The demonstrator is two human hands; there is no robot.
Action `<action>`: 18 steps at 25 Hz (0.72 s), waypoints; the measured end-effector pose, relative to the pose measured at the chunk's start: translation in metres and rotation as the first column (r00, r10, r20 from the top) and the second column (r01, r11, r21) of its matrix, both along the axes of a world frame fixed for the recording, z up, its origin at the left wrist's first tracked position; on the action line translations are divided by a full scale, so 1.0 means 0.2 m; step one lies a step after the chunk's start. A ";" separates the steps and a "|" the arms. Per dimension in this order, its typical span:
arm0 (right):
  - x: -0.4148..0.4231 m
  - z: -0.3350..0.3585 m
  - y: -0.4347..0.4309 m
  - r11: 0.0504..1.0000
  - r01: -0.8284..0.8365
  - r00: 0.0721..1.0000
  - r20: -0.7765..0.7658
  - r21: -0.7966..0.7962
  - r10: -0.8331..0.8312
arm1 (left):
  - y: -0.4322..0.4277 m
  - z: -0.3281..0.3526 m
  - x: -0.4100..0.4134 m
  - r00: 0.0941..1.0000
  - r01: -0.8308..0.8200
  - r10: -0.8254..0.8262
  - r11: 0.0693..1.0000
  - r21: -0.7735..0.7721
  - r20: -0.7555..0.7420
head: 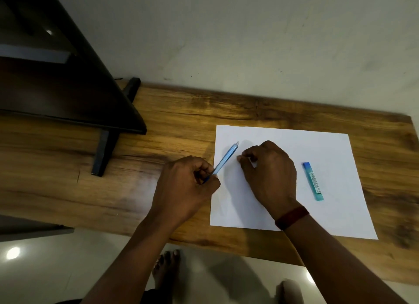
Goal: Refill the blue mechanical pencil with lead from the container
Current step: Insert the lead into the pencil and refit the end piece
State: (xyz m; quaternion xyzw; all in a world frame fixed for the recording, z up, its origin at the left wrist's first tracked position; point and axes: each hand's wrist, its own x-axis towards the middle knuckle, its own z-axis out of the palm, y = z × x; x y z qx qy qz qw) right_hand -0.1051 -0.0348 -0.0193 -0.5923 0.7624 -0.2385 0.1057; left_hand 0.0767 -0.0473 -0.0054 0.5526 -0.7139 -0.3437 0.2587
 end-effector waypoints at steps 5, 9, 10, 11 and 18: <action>-0.02 0.03 -0.03 0.997 0.066 0.963 0.259 0.029 -0.072 | 0.00 0.00 -0.01 1.000 -0.016 0.016 1.000 0.004 0.000; -0.06 0.11 -0.04 0.965 0.208 0.500 0.830 0.161 -0.247 | 0.00 0.01 -0.05 1.000 -0.017 0.017 1.000 0.016 -0.007; -0.07 0.12 -0.03 0.966 0.191 0.409 0.880 0.176 -0.241 | 0.00 0.01 -0.07 1.000 -0.016 0.016 1.000 0.017 0.004; -0.08 0.13 -0.02 0.969 0.170 0.333 0.915 0.180 -0.228 | 0.00 0.01 -0.08 1.000 -0.013 0.013 1.000 0.016 0.015; -0.18 0.14 0.02 0.948 0.202 0.175 0.944 0.245 -0.281 | 0.02 0.02 -0.19 0.998 0.008 -0.007 1.000 -0.013 0.064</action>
